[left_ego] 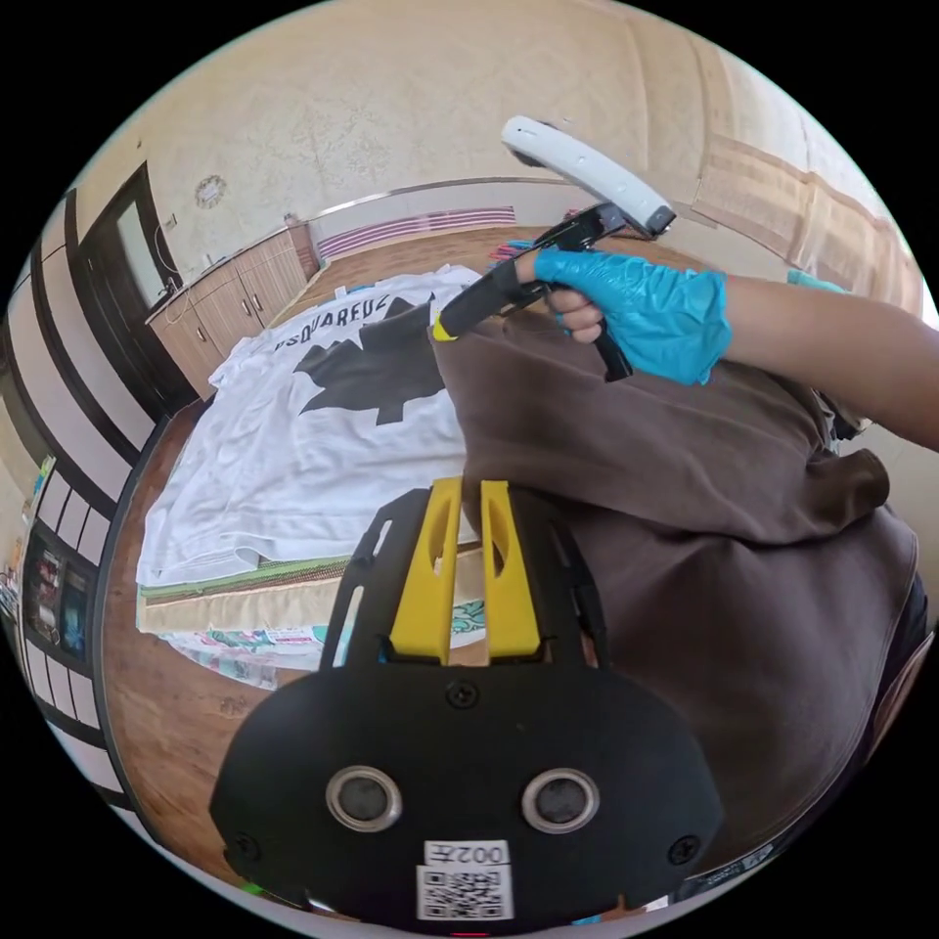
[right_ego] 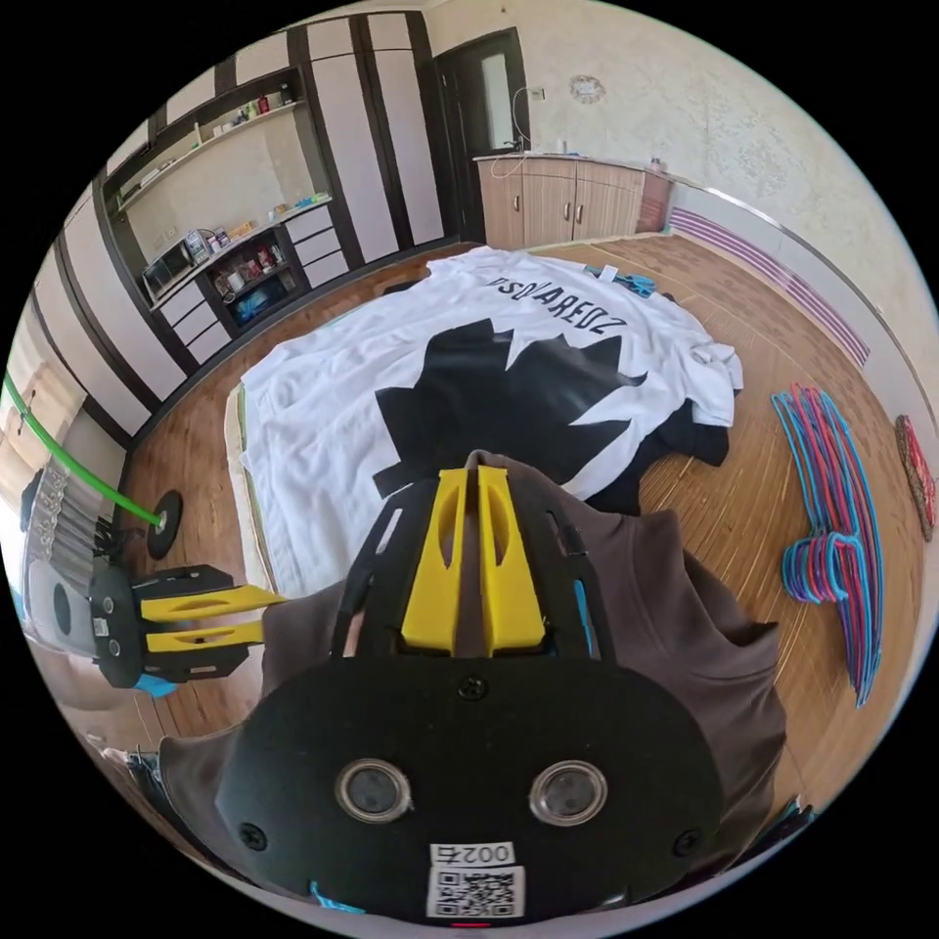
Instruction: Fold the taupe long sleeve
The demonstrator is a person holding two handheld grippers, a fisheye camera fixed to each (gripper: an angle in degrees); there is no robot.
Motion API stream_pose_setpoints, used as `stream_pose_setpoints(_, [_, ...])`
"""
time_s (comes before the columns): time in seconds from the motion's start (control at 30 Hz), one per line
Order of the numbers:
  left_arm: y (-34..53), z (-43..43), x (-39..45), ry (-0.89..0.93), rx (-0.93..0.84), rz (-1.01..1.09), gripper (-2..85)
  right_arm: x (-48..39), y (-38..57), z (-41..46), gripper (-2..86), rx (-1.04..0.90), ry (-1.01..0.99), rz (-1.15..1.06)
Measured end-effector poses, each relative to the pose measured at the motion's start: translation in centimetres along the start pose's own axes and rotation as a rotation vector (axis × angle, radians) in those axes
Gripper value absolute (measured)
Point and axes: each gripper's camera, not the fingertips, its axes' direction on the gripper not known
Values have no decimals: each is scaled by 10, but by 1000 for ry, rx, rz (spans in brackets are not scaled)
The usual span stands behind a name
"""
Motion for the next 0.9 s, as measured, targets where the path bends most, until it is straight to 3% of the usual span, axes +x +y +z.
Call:
stream_pose_setpoints(0.2, [0, -6, -19, -30, 34, -9, 19, -6, -36, 0, -5, 93, 116, -83])
stream_pose_setpoints(0.5, [2, 32, -35, -2, -81, -17, 21, -1, -70, 67, 12, -149, 113, -157])
stream_pose_setpoints(0.67, [-1, 35, -43, 45, -103, -25, 19, 20, -73, 29, 73, -111, 29, -171])
stream_pose_setpoints(0.9, [-4, 32, -45, 43, -107, -32, 20, 73, -9, -58, 62, 39, 70, -15])
